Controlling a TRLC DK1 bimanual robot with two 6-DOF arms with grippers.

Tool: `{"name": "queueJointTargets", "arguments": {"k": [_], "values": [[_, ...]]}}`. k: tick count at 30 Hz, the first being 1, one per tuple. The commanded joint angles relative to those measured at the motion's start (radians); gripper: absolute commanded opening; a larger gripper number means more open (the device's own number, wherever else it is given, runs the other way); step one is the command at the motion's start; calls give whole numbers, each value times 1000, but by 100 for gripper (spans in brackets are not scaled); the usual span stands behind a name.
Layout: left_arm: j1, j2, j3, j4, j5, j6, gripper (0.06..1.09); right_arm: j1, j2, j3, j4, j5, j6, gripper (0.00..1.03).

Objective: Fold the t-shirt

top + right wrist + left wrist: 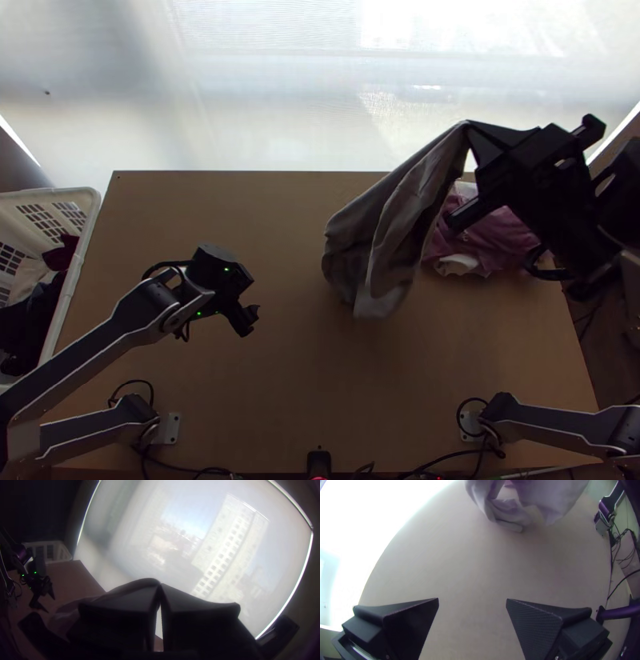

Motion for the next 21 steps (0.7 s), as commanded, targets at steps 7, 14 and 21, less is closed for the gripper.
{"name": "queueJointTargets", "arguments": {"k": [7, 14, 21], "values": [[-250, 317, 160, 182, -98, -7, 104, -146, -116, -77, -40, 26, 23, 2], [-241, 515, 352, 243, -190, -96, 104, -122, -122, -92, -146, 27, 60, 3], [-221, 562, 388, 244, -192, -96, 104, -102, -237, -353, -158, 15, 73, 3]]}}
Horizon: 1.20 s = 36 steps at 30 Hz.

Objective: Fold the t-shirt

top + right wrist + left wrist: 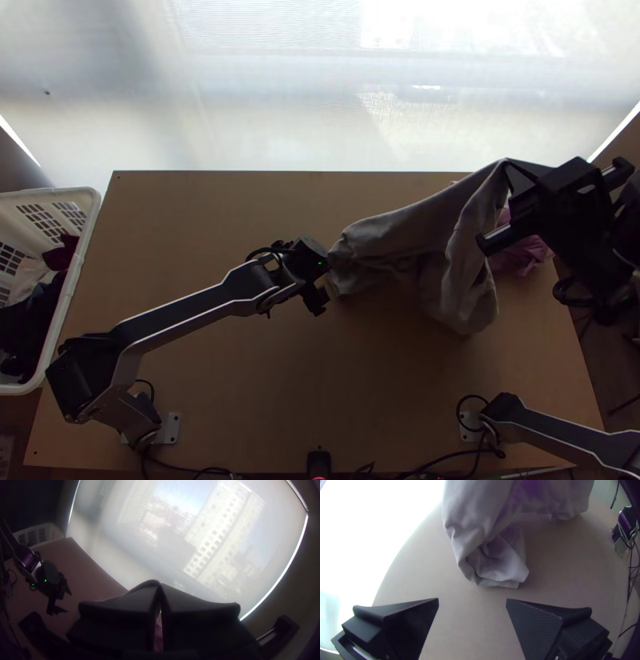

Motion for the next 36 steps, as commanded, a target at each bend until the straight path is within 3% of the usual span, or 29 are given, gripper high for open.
{"name": "queueJointTargets", "arguments": {"k": [1, 11, 16, 29, 36], "values": [[13, 79, 65, 16, -19, -16, 104, 24, -119, -245, -23, -16, 15, 2], [42, 142, 72, 42, -24, -15, 104, 15, -374, -765, -2, -18, -53, 2], [13, 220, 99, 55, -36, -18, 104, -2, -447, -914, 27, -19, -50, 3], [63, 401, 286, 69, -161, 24, 104, -14, -500, -943, 32, -19, -67, 3], [82, 405, 299, 45, -158, 56, 104, -16, -504, -937, 32, -21, -56, 3]]}}
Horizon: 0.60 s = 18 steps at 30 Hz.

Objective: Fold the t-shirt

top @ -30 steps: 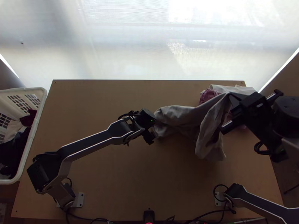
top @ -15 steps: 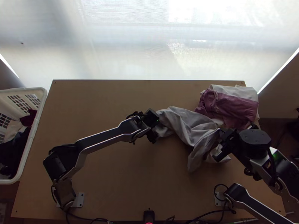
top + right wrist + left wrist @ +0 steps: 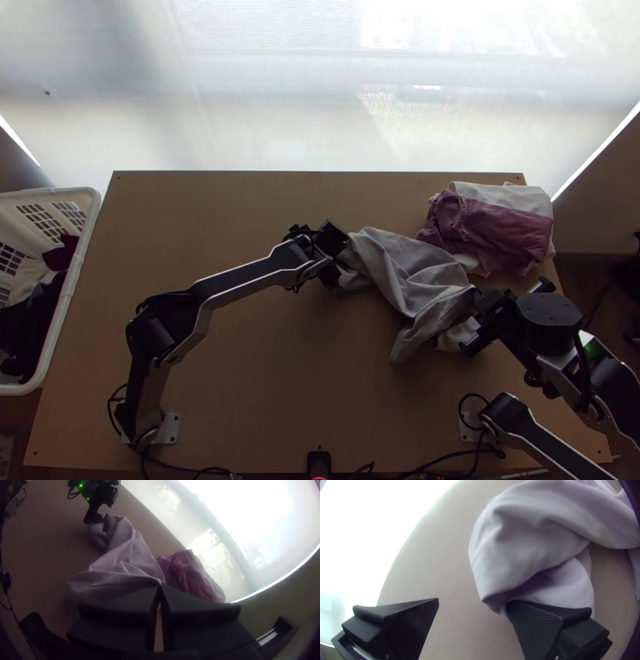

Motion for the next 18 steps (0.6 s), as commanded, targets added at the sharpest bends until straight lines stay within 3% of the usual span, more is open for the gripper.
{"name": "queueJointTargets", "arguments": {"k": [1, 9, 13, 18], "values": [[13, 25, 29, -26, -8, 32, 104, -2, -8, -4, 3, -3, 10, 3], [-33, 15, 37, -127, 107, 41, 103, -2, 0, 4, 10, -5, 10, 3], [-39, -11, 72, -239, 298, 4, 104, -2, -2, 9, 10, -5, 10, 3], [-14, -32, 94, -300, 364, -30, 104, -7, -8, 2, 10, -6, 15, 3]]}}
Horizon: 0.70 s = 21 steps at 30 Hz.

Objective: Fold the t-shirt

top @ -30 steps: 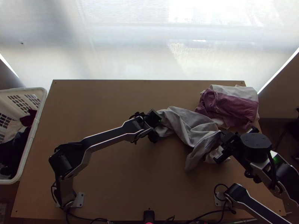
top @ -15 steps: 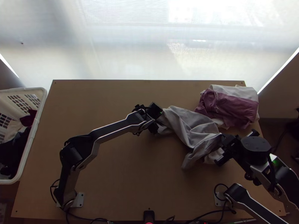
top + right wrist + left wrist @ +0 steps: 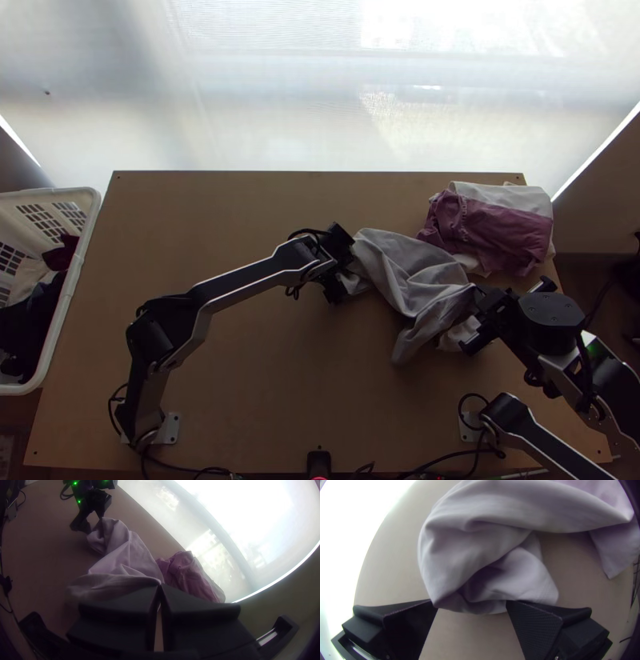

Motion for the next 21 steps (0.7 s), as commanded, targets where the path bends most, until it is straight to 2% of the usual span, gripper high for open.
{"name": "queueJointTargets", "arguments": {"k": [1, 5, 15, 21], "values": [[25, -21, 40, -113, 147, -39, 104, -4, -6, -3, 1, -1, 5, 3], [54, -26, 88, -195, 184, -54, 104, -6, -6, -2, 5, -4, 7, 3], [119, 40, 223, -326, 379, -180, 103, -7, -9, -6, 10, -6, 8, 3], [106, 118, 292, -368, 405, -247, 103, -7, -9, -3, 16, -6, 7, 3]]}}
